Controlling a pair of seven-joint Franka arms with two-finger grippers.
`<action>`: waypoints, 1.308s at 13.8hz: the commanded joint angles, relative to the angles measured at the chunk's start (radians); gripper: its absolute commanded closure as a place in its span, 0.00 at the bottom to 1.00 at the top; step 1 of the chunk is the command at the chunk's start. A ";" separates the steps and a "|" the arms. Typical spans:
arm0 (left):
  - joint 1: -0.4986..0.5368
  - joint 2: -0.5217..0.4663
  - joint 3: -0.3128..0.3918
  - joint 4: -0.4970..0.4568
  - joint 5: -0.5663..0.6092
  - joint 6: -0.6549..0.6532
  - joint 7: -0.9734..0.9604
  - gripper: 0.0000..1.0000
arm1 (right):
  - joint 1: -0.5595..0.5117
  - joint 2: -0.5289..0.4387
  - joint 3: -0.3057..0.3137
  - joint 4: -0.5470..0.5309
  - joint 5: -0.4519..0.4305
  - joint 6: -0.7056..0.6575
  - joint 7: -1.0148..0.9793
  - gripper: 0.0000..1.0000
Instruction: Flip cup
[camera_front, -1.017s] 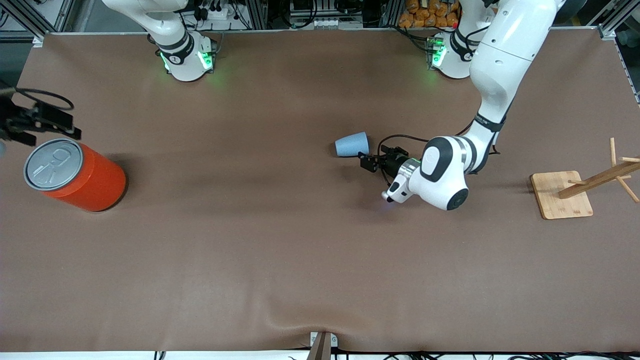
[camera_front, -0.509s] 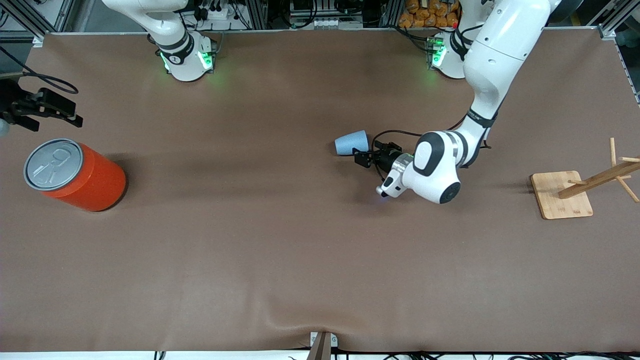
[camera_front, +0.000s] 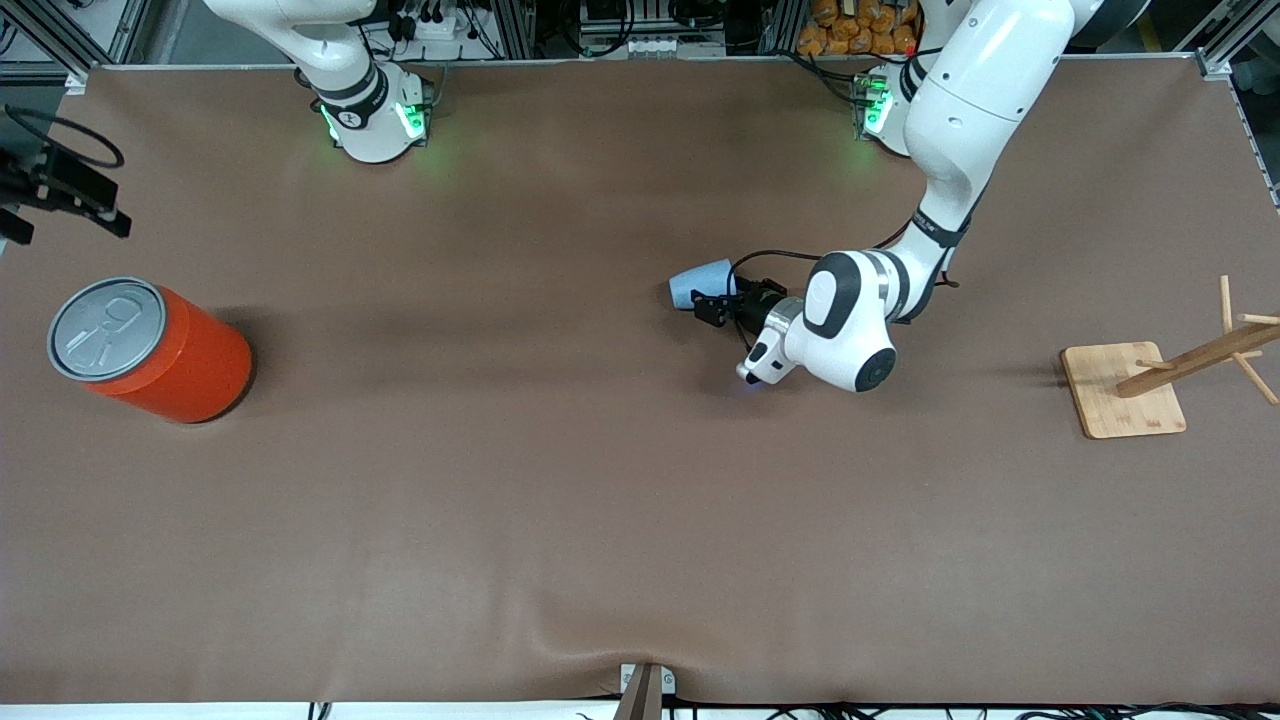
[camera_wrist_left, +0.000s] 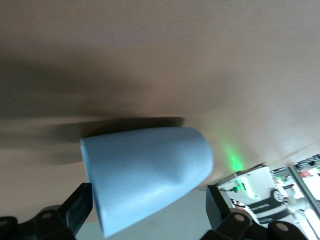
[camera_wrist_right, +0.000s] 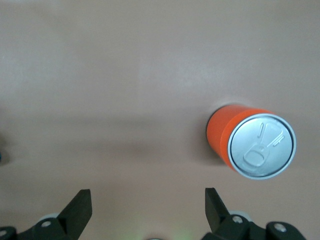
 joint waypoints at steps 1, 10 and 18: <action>-0.020 -0.011 0.000 0.010 -0.041 0.021 0.017 0.00 | 0.026 -0.001 -0.024 0.021 -0.002 -0.023 0.002 0.00; -0.040 -0.010 0.000 0.029 -0.058 0.067 0.017 0.50 | 0.008 0.004 -0.024 0.019 -0.004 -0.057 0.005 0.00; -0.059 -0.016 0.004 0.027 -0.043 0.063 0.014 1.00 | 0.006 0.005 -0.021 0.019 -0.002 -0.051 0.003 0.00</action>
